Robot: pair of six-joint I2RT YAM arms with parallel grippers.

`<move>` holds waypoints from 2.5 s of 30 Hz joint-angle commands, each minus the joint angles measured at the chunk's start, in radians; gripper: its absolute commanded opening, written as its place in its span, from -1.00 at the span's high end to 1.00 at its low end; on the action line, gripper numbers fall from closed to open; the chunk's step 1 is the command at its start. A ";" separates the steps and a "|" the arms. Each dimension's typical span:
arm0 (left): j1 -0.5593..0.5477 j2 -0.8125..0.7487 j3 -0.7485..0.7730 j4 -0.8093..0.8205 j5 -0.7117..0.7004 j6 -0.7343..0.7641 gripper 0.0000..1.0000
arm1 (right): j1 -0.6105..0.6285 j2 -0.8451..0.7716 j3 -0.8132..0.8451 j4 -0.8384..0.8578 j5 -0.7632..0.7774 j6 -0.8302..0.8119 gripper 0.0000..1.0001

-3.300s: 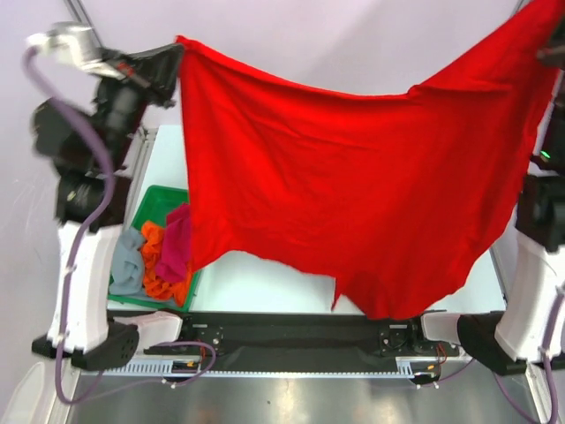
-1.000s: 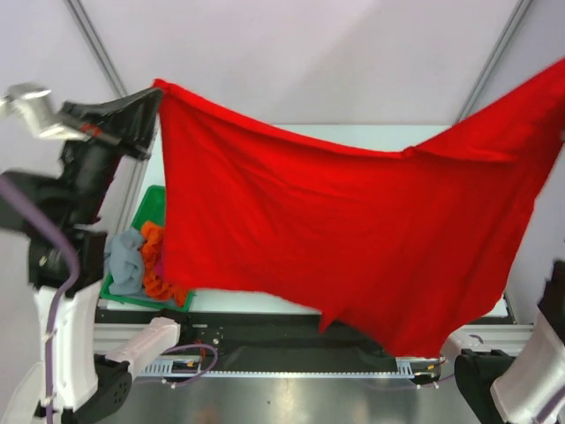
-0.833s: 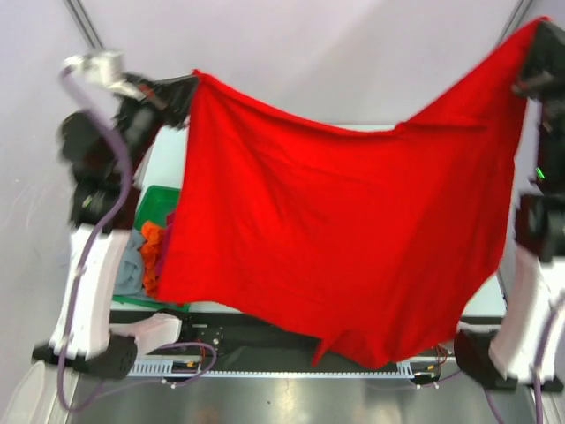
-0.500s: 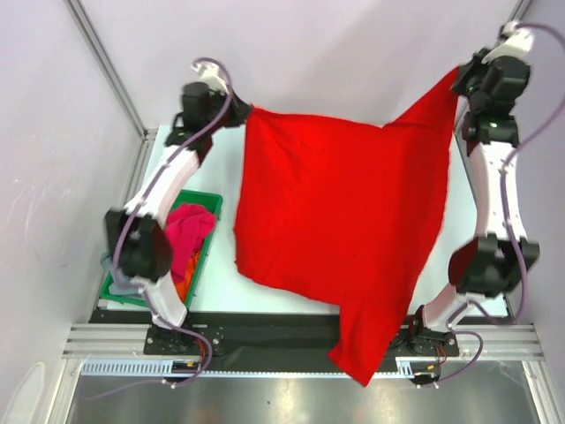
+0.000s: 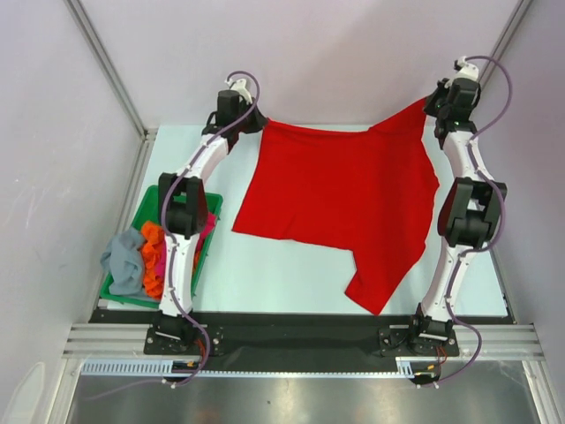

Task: Fold and stack the t-shirts
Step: Flatten the tshirt out, then fold the tshirt

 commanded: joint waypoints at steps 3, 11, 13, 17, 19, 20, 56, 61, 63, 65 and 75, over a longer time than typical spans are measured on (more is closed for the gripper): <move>0.045 0.054 0.107 0.072 0.020 -0.012 0.99 | 0.013 0.132 0.190 -0.002 -0.021 0.026 1.00; 0.065 0.096 0.141 0.097 0.056 -0.090 0.99 | 0.016 0.195 0.307 -0.118 0.001 0.110 1.00; 0.071 0.100 0.139 0.092 0.060 -0.117 0.99 | 0.013 0.178 0.308 -0.164 -0.001 0.147 1.00; 0.083 0.114 0.139 0.072 0.076 -0.166 0.99 | 0.011 0.126 0.266 -0.221 -0.007 0.175 1.00; 0.088 0.132 0.150 0.092 0.110 -0.208 0.99 | -0.002 0.097 0.221 -0.229 0.016 0.178 1.00; 0.088 0.142 0.161 0.092 0.134 -0.219 0.99 | -0.012 0.083 0.213 -0.232 0.015 0.196 1.00; 0.124 0.114 0.162 -0.150 0.182 -0.314 0.99 | -0.092 -0.151 0.042 -0.625 -0.053 0.379 1.00; 0.126 0.087 0.136 -0.196 0.182 -0.289 0.99 | -0.121 -0.242 -0.054 -0.677 -0.019 0.350 1.00; 0.124 0.079 0.136 -0.236 0.179 -0.268 0.99 | -0.133 -0.245 -0.063 -0.726 -0.034 0.343 1.00; 0.126 0.071 0.135 -0.282 0.165 -0.247 0.99 | -0.125 -0.242 -0.070 -0.779 -0.039 0.330 1.00; 0.128 0.070 0.135 -0.371 0.164 -0.182 0.99 | -0.070 -0.259 -0.201 -0.836 -0.022 0.276 1.00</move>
